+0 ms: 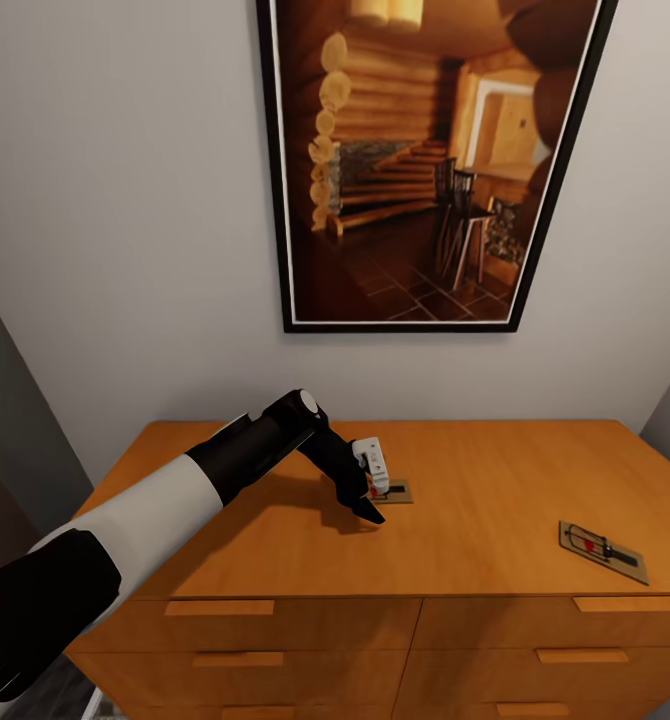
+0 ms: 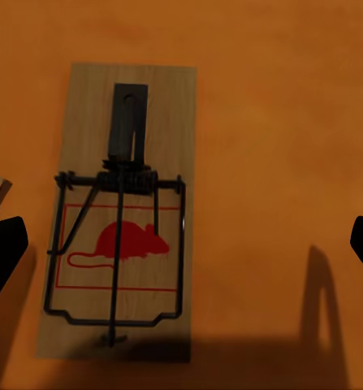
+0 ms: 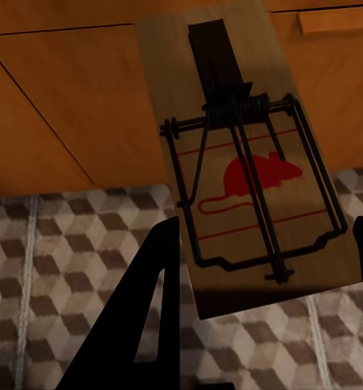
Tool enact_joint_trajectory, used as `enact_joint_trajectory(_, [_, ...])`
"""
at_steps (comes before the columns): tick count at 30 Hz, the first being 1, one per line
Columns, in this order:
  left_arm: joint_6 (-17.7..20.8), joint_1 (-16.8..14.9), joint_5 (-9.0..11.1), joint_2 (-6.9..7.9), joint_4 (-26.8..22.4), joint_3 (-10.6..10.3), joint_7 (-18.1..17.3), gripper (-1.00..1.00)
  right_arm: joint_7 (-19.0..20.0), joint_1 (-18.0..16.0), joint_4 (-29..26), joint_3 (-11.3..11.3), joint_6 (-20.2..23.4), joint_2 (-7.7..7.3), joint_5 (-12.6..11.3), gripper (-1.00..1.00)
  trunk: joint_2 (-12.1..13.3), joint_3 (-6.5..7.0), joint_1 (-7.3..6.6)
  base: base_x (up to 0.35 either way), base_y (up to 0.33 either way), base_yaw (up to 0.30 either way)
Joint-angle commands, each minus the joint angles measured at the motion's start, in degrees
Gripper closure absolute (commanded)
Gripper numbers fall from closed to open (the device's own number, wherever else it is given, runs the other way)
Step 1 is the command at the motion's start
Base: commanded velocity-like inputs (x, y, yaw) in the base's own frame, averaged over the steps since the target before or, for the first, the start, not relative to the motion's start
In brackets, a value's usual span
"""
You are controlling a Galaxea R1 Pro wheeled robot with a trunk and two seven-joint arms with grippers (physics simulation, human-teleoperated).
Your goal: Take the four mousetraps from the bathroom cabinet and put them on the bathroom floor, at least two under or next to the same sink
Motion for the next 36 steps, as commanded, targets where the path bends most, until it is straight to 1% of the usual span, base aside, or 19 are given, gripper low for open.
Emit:
enact_joint_trajectory(1, [0.5, 0.0, -0.3, -0.02, -0.1, 0.0, -0.3, -1.0, 0.4, 0.0, 0.0, 0.4, -0.1, -0.01, -0.7, 1.0, 0.0, -0.13, 0.0, 0.0, 0.0, 0.0])
enact_joint_trajectory(6, [0.5, 0.0, -0.3, -0.02, -0.1, 0.0, -0.3, -1.0, 0.4, 0.0, 0.0, 0.4, -0.1, -0.01, -0.7, 1.0, 0.0, -0.43, 0.0, 0.0, 0.0, 0.0])
enact_joint_trajectory(23, [0.4, 0.0, -0.3, -0.02, 0.5, 0.0, -0.3, -1.0, 0.4, 0.0, 0.0, 0.4, -0.1, -0.01, -0.7, 1.0, 0.0, -0.55, 0.0, 0.0, 0.0, 0.0])
enact_joint_trajectory(36, [0.4, 0.0, -0.3, -0.02, 0.6, 0.0, -0.3, -1.0, 0.3, 0.0, 0.0, 0.3, -0.1, -0.01, -0.7, 1.0, 0.0, -1.33, 0.0, 0.0, 0.0, 0.0])
